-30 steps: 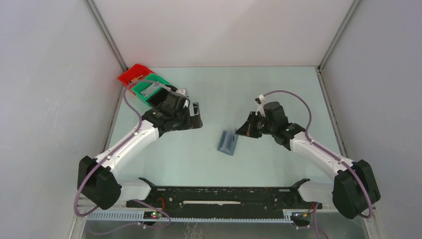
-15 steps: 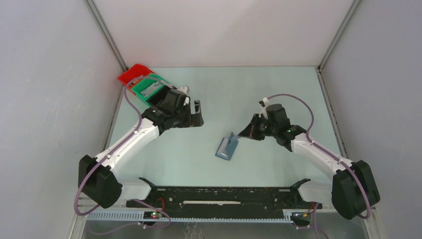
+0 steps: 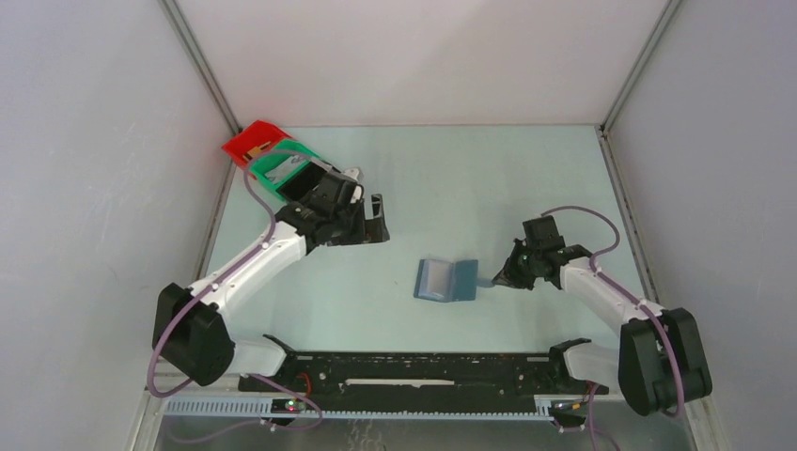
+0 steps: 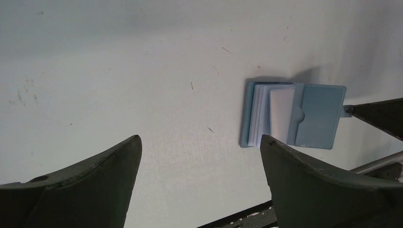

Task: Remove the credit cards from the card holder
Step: Open the card holder at the center of the board.

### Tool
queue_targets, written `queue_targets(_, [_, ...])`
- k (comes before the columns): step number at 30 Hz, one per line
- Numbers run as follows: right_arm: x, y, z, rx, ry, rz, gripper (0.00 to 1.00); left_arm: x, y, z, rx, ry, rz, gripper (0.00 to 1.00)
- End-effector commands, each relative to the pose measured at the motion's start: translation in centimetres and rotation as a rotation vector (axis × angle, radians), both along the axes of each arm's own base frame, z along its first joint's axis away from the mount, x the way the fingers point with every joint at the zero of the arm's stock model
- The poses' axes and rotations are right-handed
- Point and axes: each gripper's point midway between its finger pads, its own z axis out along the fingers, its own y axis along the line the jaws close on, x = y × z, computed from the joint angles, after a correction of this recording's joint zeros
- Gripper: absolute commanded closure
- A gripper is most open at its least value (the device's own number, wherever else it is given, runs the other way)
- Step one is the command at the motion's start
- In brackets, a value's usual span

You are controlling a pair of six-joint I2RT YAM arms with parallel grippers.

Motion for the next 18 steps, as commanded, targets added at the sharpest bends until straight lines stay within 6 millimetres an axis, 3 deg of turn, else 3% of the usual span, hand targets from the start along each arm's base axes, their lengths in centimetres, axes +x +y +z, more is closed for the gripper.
queue_targets(1, [-0.6, -2.1, -2.0, -0.093, 0.087, -0.086, 1.0, -0.3, -0.9, 0.1, -0.034, 0.004, -0.024, 0.0])
queue_targets(2, [-0.7, -2.2, -2.3, -0.101, 0.1, -0.086, 1.0, -0.3, -1.0, 0.1, -0.037, 0.004, -0.025, 0.0])
queue_targets(5, [-0.7, -2.4, -2.3, -0.108, 0.097, -0.088, 0.73, -0.4, -1.1, 0.3, -0.044, 0.002, -0.029, 0.0])
queue_targets(7, [-0.2, -2.4, -1.5, -0.105, 0.056, -0.1, 0.62, -0.4, -1.1, 0.3, -0.048, 0.004, -0.031, 0.0])
queue_targets(12, [2.1, -2.3, 3.3, -0.09, -0.139, -0.132, 0.39, -0.6, -1.3, 0.2, -0.051, 0.012, -0.041, 0.0])
queue_targets(15, [3.2, -0.4, 6.8, -0.072, -0.253, -0.075, 0.28, -0.8, -1.9, 0.7, -0.087, 0.009, -0.062, 0.0])
queue_targets(18, [3.3, 2.5, 8.8, -0.093, -0.299, 0.009, 0.26, -0.6, -2.4, 1.2, -0.115, 0.004, -0.065, 0.0])
